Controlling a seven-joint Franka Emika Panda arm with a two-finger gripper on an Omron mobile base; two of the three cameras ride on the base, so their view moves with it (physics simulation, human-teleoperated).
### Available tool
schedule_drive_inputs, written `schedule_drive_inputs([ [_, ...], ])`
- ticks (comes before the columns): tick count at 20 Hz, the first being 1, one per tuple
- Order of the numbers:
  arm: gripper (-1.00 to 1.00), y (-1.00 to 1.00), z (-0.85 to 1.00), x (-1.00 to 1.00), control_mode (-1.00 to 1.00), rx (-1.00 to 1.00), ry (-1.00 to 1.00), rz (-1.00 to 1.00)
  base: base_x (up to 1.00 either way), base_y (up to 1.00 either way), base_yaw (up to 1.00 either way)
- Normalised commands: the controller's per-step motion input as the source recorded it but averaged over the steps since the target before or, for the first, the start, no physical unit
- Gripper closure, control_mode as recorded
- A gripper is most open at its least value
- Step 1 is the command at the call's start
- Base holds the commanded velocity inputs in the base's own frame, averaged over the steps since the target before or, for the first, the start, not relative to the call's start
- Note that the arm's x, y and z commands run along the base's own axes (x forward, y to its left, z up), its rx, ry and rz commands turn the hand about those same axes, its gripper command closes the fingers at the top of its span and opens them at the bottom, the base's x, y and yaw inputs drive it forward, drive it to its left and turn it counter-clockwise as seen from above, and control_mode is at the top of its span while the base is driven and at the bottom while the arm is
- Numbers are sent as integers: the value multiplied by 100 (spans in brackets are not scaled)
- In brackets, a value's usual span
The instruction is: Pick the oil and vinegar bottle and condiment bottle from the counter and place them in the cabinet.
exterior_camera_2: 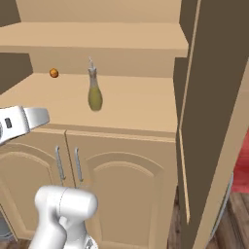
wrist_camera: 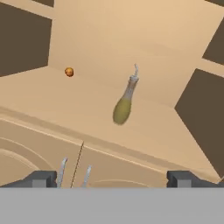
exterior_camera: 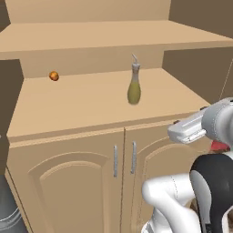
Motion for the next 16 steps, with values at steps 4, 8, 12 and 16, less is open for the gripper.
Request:
schedule_drive_inputs([
  [4,-100,0,0,0,100,0,0,0,-100,0,7],
  [8,-100,0,0,0,100,0,0,0,-100,0,10],
  [12,-100,0,0,0,100,0,0,0,-100,0,10],
  [16,-100,0,0,0,100,0,0,0,-99,2,10],
])
